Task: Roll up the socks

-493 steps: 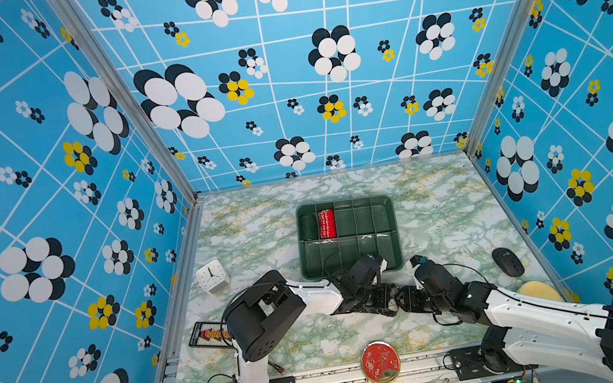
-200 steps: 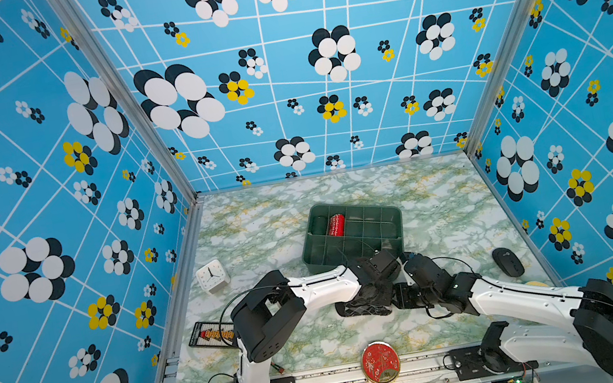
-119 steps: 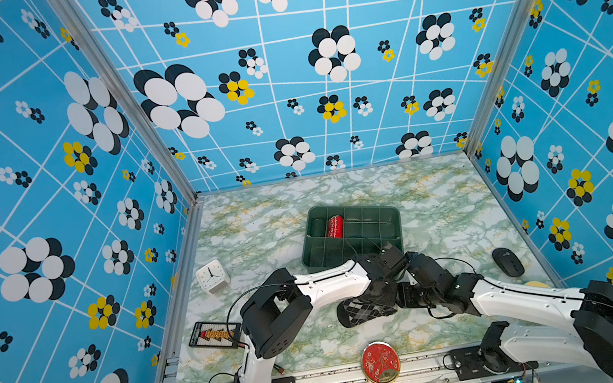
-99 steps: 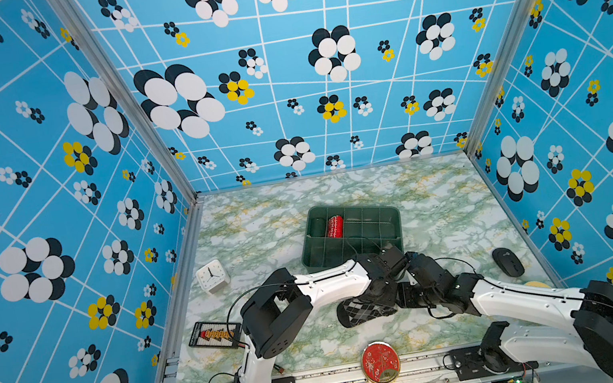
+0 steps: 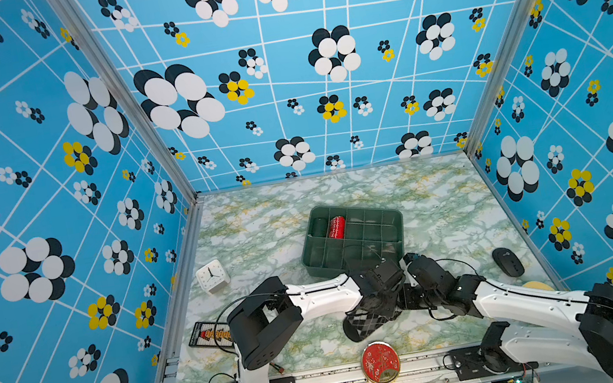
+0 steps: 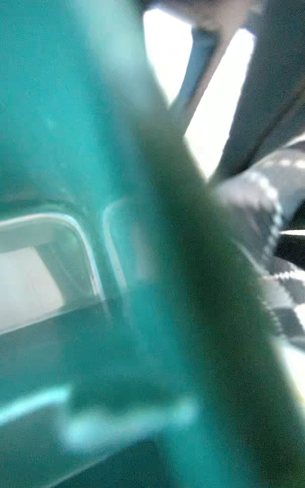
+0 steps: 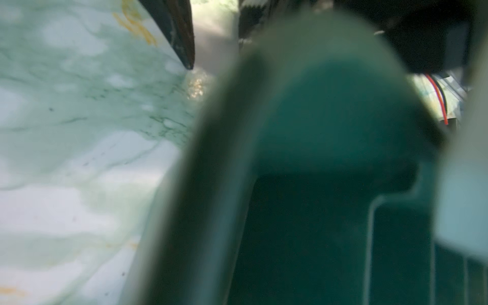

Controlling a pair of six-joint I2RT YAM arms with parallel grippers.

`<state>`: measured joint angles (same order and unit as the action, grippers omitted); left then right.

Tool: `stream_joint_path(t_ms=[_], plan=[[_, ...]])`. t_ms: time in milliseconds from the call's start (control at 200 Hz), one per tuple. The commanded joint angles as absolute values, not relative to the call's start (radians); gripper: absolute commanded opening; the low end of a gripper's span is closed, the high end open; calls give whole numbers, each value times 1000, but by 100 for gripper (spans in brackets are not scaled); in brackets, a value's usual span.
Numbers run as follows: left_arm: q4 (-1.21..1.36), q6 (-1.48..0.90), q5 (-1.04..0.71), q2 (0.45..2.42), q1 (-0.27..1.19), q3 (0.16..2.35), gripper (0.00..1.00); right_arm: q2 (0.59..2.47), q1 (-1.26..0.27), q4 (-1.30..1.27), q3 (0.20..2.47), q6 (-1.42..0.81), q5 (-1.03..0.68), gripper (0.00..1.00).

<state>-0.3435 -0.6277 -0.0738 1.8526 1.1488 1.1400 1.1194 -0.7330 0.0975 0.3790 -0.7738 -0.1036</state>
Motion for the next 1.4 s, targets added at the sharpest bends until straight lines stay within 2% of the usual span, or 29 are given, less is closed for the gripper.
stream_joint_path(t_ms=[0, 525, 790, 1394], plan=[[-196, -621, -289, 1853, 1210, 1095, 9, 1083, -757, -48, 416, -773, -181, 45], [-88, -610, -318, 1814, 1089, 938, 8, 1015, -758, 100, 399, -794, -153, 44], [-114, -574, -320, 1770, 1038, 900, 8, 1055, -756, 111, 424, -802, -85, 44], [-91, -493, -422, 1749, 906, 795, 8, 1126, -758, 115, 454, -810, -54, 44]])
